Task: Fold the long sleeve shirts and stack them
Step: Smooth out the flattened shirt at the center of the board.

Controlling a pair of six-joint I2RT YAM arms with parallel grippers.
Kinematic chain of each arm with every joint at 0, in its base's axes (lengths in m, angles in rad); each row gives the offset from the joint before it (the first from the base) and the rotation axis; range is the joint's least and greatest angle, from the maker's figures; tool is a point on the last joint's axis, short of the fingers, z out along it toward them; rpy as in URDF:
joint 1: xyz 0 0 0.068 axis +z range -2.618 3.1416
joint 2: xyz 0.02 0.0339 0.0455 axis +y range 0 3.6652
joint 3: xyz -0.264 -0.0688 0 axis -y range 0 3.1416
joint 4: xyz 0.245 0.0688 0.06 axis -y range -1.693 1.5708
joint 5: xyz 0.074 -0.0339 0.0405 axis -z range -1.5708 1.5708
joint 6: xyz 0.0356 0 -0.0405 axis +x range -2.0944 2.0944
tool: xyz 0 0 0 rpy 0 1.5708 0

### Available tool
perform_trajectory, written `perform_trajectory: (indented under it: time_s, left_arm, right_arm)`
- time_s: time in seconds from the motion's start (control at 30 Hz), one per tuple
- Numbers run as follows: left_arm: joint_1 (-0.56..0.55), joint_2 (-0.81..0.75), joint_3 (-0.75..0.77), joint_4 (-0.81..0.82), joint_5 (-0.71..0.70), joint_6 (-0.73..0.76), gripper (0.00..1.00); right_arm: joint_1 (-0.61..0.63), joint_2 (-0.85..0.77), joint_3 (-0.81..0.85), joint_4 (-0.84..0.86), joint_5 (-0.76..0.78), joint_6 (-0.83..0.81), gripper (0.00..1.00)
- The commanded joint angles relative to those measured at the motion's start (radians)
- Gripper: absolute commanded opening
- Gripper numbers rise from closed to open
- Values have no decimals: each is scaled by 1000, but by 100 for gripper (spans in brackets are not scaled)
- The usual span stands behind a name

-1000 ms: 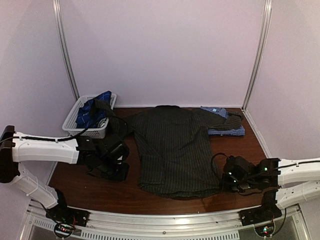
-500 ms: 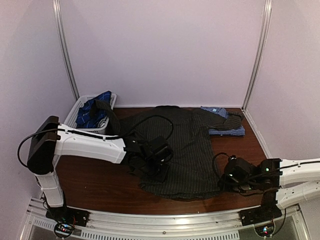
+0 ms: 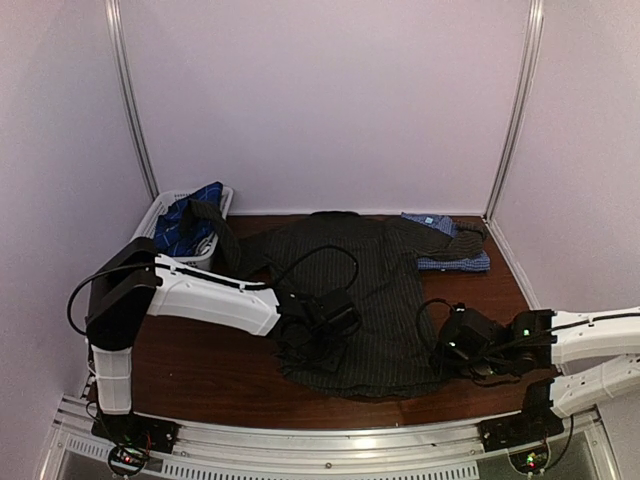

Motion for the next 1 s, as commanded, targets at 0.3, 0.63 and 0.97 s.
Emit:
perform_trajectory:
  time_s: [0.3,0.63,0.97]
  left_arm:
    - [-4,-79,-20,-43,-113,-17,1]
    - [-4,-275,-162,-28,-132,-107,0]
    - [55,-602,-504,-97,-165,-279,0]
  right_arm:
    - [4,40,27,43,29,-31,46]
    - [4,45,33,7,44,-24,47]
    - [4,30,-51,44,-19,-5,42]
